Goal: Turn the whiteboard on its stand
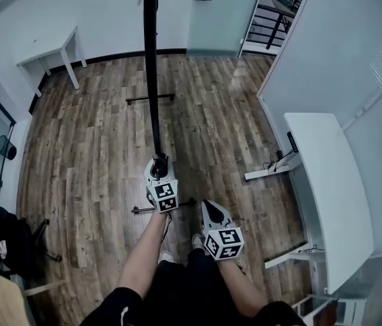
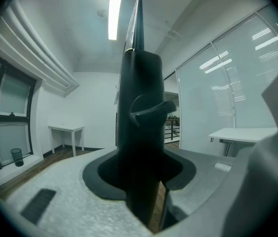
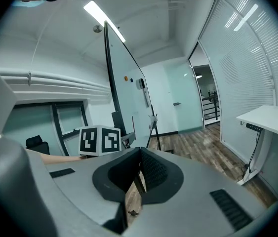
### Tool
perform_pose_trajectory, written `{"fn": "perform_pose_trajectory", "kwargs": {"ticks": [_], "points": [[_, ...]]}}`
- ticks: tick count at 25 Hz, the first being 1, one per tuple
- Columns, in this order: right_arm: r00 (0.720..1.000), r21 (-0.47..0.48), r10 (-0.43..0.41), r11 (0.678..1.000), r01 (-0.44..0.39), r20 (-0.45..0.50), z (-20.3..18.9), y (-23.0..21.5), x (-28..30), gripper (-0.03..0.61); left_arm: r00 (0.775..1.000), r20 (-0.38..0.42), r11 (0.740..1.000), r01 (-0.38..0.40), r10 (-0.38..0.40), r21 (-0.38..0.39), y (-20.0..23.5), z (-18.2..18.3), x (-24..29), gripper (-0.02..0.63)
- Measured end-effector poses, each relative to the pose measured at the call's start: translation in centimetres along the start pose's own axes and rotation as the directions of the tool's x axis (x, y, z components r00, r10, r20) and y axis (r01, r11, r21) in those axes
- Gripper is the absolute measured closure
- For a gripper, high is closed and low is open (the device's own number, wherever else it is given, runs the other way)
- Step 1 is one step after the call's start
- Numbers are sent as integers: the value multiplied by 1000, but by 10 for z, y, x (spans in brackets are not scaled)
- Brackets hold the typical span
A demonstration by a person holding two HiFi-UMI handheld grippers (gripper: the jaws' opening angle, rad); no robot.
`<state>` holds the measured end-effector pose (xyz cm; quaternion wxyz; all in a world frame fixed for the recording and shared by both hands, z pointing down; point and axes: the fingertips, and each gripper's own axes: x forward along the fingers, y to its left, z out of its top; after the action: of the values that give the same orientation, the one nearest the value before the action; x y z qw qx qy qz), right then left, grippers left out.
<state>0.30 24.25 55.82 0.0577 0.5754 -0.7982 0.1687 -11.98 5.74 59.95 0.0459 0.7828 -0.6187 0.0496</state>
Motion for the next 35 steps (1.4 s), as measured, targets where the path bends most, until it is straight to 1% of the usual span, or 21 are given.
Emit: {"fn": "perform_pose_trajectory", "kwargs": {"ticks": [6,11,18,25,35], "points": [[999,-9,32,999,-32,-14,-4,4,-22,566,1000,1,1000,-8,8,1,-9,-3,-30,442],[996,-9,82,997,-82,-33,-9,1,-26,566,1000,2,1000,-15,15,5,-15,-7,-48,443],[988,-9,150,989,-151,-35,-8,-1,-34,567,1000,11,1000,-15,15,7,-21,-10,-74,442],[984,-7,172,985,-173,-35,-11,-11,-42,566,1000,1,1000,-24,24,-2,-33,-11,-104,443],[981,-5,190,982,-190,-41,-19,-13,-52,566,1000,8,1000,-30,30,9,-40,-21,-136,443]]}}
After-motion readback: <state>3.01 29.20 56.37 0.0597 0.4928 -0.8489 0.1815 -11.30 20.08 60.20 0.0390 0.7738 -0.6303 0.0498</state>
